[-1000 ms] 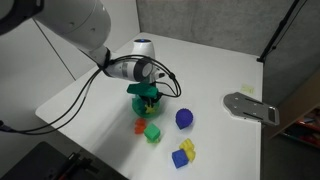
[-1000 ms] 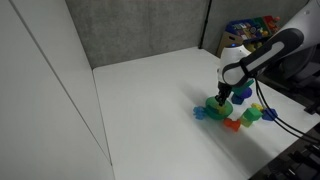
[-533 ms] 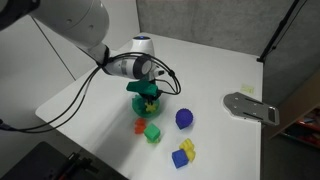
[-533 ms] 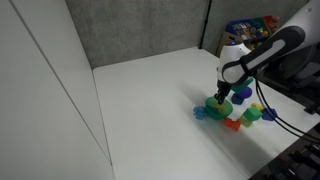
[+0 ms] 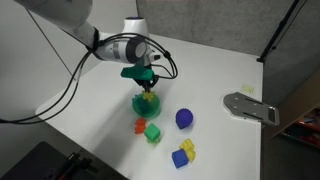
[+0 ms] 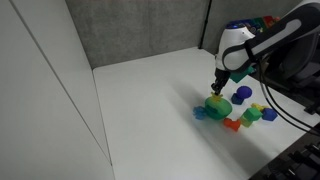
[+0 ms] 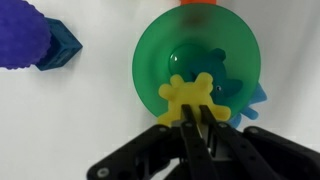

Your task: Move the green bowl forward, then remove the yellow doll from the bowl

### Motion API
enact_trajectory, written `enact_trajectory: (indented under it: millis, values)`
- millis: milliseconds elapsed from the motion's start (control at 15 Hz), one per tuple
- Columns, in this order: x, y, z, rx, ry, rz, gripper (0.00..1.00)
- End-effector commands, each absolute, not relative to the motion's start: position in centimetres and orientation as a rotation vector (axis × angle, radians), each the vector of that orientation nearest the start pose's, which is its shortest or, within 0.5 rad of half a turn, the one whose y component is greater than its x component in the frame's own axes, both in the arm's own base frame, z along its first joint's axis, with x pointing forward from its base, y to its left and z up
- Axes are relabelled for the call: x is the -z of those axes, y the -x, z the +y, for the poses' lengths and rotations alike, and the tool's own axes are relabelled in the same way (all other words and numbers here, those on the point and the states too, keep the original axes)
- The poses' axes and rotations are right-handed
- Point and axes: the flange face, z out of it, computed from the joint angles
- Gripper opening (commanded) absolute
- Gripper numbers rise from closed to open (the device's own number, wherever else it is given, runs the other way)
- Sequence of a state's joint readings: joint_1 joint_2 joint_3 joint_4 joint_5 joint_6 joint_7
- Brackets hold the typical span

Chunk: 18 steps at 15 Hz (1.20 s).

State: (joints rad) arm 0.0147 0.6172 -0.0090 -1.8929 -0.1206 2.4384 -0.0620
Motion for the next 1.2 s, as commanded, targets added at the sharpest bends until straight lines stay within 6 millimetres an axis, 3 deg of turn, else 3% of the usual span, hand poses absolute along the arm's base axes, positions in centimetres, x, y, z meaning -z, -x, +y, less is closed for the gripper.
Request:
enact_trajectory:
  millis: [0,200,467,800,1133]
  values:
    - [-20.7,-61.6,2.6,-0.047,3.201,-0.257,0.04]
    - [-22.4,-61.1,5.2,-0.018,3.187,-0.34,0.04]
    - [-23.1,-59.6,9.3,-0.015,3.168,-0.454,0.04]
    - [-22.1,-56.9,14.3,-0.029,3.167,-0.589,0.04]
    - [-20.2,-54.8,17.5,-0.078,3.132,-0.663,0.04]
